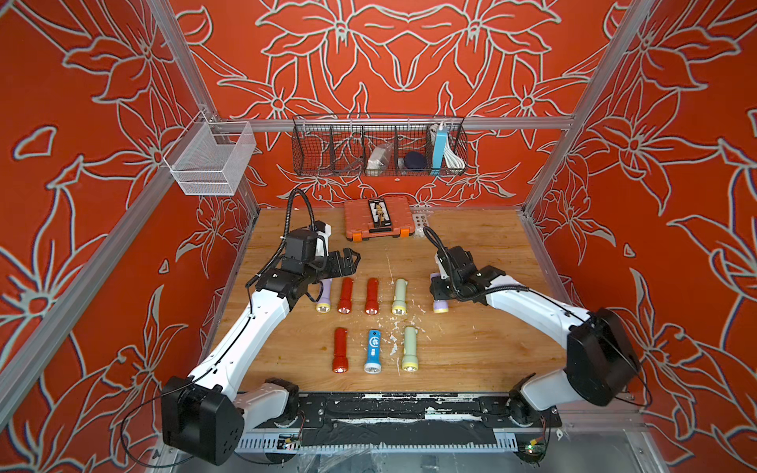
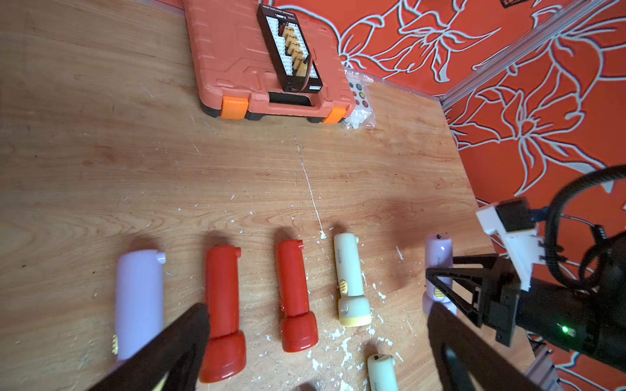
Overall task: Close the plug at the bottom of the flashlight
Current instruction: Place the flashlight at the center of the board.
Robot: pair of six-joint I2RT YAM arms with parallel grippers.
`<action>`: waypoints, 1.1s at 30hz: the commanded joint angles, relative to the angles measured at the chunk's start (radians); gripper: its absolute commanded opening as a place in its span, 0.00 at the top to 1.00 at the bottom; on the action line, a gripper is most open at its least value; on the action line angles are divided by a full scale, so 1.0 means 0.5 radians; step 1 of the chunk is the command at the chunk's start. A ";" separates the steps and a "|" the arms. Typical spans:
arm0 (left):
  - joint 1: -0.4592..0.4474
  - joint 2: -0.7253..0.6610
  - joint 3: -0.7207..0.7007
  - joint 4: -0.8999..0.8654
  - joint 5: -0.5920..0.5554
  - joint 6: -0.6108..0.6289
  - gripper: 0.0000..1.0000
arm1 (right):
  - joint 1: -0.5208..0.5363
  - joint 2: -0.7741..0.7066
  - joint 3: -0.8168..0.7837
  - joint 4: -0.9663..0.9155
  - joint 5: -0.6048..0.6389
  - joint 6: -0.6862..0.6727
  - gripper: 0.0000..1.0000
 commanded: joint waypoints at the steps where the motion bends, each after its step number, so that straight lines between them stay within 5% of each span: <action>1: 0.012 -0.035 -0.001 0.032 -0.009 0.018 0.00 | -0.025 0.119 0.123 -0.111 -0.130 0.092 1.00; 17: 0.019 -0.083 -0.007 0.036 0.006 -0.005 0.00 | -0.141 0.571 0.256 -0.193 -0.322 0.156 0.99; 23: 0.019 -0.087 -0.007 0.036 0.004 -0.005 0.00 | -0.143 0.596 0.304 -0.267 -0.325 0.127 0.67; 33: 0.019 -0.051 -0.007 0.028 0.003 -0.004 0.00 | -0.147 0.424 0.412 -0.401 -0.267 0.075 0.37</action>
